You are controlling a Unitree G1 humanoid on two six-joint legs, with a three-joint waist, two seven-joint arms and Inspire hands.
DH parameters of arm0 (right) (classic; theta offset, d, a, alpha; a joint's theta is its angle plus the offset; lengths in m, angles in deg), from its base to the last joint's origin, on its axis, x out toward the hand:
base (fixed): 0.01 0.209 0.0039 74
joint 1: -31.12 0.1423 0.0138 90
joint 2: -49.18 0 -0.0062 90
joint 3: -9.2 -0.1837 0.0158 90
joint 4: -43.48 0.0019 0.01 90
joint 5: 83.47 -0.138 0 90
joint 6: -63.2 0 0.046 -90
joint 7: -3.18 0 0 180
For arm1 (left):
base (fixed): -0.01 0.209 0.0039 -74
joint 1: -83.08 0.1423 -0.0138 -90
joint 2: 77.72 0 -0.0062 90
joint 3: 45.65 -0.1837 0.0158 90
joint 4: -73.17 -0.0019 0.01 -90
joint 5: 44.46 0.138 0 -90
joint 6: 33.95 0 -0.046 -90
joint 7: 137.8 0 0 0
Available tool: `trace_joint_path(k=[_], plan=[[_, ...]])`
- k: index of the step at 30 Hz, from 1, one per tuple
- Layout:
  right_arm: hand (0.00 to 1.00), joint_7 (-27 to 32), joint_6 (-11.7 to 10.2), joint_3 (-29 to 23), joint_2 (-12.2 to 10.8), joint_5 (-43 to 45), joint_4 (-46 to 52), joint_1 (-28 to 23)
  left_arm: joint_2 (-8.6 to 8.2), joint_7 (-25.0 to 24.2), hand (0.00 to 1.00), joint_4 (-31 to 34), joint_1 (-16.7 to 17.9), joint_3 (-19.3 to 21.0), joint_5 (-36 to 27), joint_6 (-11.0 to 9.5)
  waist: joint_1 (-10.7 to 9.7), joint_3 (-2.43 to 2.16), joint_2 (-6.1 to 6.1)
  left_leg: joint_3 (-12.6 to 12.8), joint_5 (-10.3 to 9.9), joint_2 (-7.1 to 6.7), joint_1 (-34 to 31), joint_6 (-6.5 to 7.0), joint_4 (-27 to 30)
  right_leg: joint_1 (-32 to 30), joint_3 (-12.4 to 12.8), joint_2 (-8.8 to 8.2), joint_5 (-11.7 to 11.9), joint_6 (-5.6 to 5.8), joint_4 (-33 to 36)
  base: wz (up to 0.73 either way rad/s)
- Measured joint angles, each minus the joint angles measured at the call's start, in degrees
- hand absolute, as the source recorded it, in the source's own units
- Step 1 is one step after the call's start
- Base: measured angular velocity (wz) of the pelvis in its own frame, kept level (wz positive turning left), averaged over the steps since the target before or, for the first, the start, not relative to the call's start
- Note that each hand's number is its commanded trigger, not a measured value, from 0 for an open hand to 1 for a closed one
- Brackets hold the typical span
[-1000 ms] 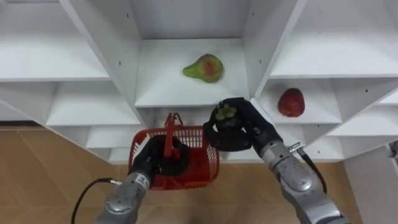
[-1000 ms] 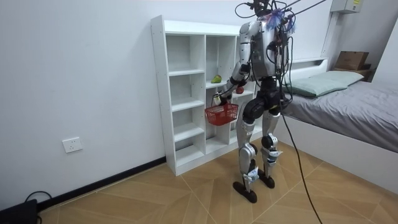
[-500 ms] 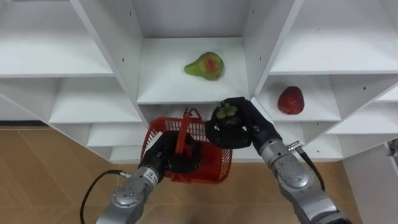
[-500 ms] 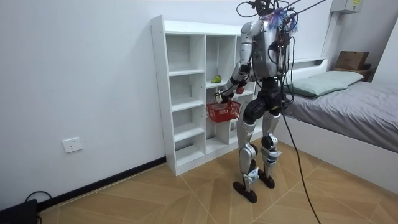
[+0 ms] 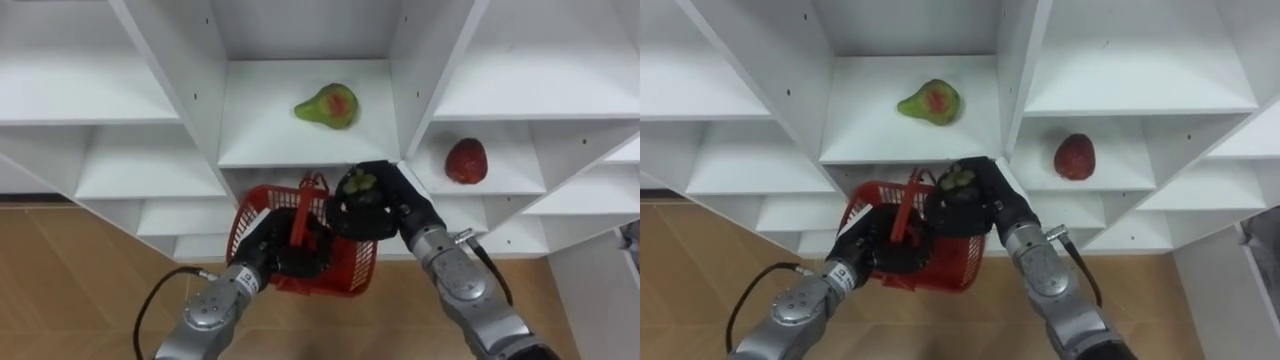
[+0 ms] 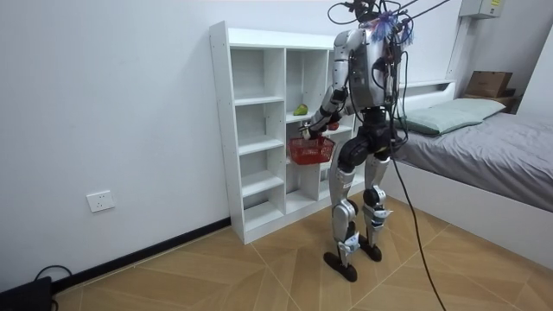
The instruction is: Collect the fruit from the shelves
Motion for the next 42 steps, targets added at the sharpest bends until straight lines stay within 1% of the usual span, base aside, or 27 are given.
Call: trace_joint_path(k=[3, 8, 10, 11, 12, 13, 14, 19, 26, 34, 38, 40, 42], plan=[[1.00, -0.4, -0.1, 0.1, -0.1, -1.7, 0.1, 0.6, 0.24, -0.2, 1.00, 1.2, -0.1, -0.1, -0.9, 0.0, 0.0, -0.02, 0.03, 0.0, 0.0, 0.03, 0.0, 0.00, 0.0, 0.0, 0.0, 0.00, 0.0, -0.01, 0.0, 0.00], [1.00, -1.3, -0.3, 0.1, -0.1, -2.0, 0.1, 1.2, 0.39, -0.7, 1.00, 2.2, -0.1, 0.0, -0.9, 0.0, 0.0, -0.07, 0.13, 0.0, 0.0, 0.03, 0.0, 0.00, 0.1, 0.0, 0.0, 0.00, 0.0, 0.00, 0.0, 0.00], [1.00, -1.7, -0.8, 0.2, -0.1, -2.4, 0.1, 1.3, 0.41, -0.8, 1.00, 2.7, -0.1, 0.0, -0.9, 0.0, 0.1, -0.09, 0.20, 0.0, 0.0, 0.02, 0.0, 0.00, 0.1, 0.0, 0.0, 0.01, 0.0, 0.00, 0.0, 0.00], [0.72, -1.8, -0.9, 0.2, -0.1, -2.5, 0.1, 1.3, 0.41, -0.8, 1.00, 2.7, 0.0, -0.1, -0.9, 0.0, 0.1, -0.09, 0.21, 0.0, 0.0, 0.03, 0.0, 0.00, 0.1, 0.0, 0.1, 0.01, 0.0, 0.00, 0.0, 0.00], [0.57, -1.9, -0.9, 0.2, -0.1, -2.6, 0.1, 1.3, 0.41, -0.9, 1.00, 2.7, 0.0, -0.1, -0.9, 0.0, 0.1, -0.10, 0.22, 0.0, 0.0, 0.02, 0.0, 0.00, 0.1, 0.0, 0.1, 0.02, 0.0, 0.00, 0.0, 0.00], [0.23, -2.1, -1.0, 0.2, 0.0, -2.7, 0.1, 1.3, 0.41, -0.9, 1.00, 2.8, 0.0, -0.1, -0.9, 0.0, 0.1, -0.12, 0.26, 0.0, 0.0, 0.02, 0.0, 0.00, 0.1, 0.0, 0.1, 0.01, 0.0, 0.00, 0.0, 0.00], [0.00, -2.2, -1.0, 0.2, 0.0, -2.9, 0.1, 1.3, 0.41, -0.9, 1.00, 2.8, 0.0, -0.1, -0.9, 0.0, 0.1, -0.12, 0.28, 0.0, 0.0, 0.02, 0.0, 0.00, 0.1, 0.0, 0.1, 0.01, 0.0, 0.00, 0.0, 0.00], [0.00, -2.6, -1.3, 0.7, 0.1, -4.1, 0.1, 1.3, 0.42, -1.8, 1.00, 2.8, 0.0, -0.1, -0.9, 0.0, 0.1, -0.13, 0.35, 0.0, 0.0, 0.02, 0.0, 0.00, 0.2, 0.0, 0.1, 0.01, 0.0, -0.01, 0.1, 0.00], [0.00, -2.6, -1.4, 1.3, 0.4, -6.0, 0.1, 1.3, 0.43, -1.8, 1.00, 2.8, -0.1, -0.1, -0.9, 0.0, 0.1, -0.14, 0.71, 0.0, 0.0, 0.02, 0.0, 0.00, 0.4, 0.0, 0.1, 0.07, 0.1, -0.08, 0.2, 0.00], [0.00, -2.5, -1.5, 1.5, 0.6, -6.2, 0.1, 1.3, 0.46, -1.7, 1.00, 2.8, -0.1, -0.3, -1.0, 0.0, 0.1, -0.16, 0.75, 0.0, 0.0, -0.01, -0.1, -0.01, 0.5, 0.0, 0.1, 0.09, 0.1, -0.11, 0.2, 0.00], [0.00, -1.8, -2.1, 2.3, 1.0, -6.2, 0.1, 1.4, 0.47, -0.9, 1.00, 3.0, -0.1, -0.7, -0.9, 0.0, 0.2, -0.17, 0.77, 0.0, 0.0, 0.01, -0.1, -0.01, 0.5, 0.0, 0.0, 0.10, 0.1, -0.11, 0.2, 0.00], [0.00, -1.0, -2.6, 2.9, 1.7, -6.1, 0.0, 1.4, 0.67, -0.5, 1.00, 3.3, -0.1, -0.8, -0.9, 0.0, 0.2, -0.18, 0.79, 0.1, 0.0, 0.04, -0.2, -0.01, 0.4, -0.1, 0.1, 0.12, 0.1, -0.11, 0.3, 0.00], [0.00, -0.9, -3.1, 3.3, 2.0, -6.1, 0.0, 1.4, 0.89, -0.4, 1.00, 3.6, -0.1, -0.9, -0.9, 0.0, 0.2, -0.22, 0.85, 0.1, 0.0, 0.04, -0.4, -0.01, 0.4, -0.5, 0.2, 0.10, 0.1, -0.12, 0.5, 0.00]])
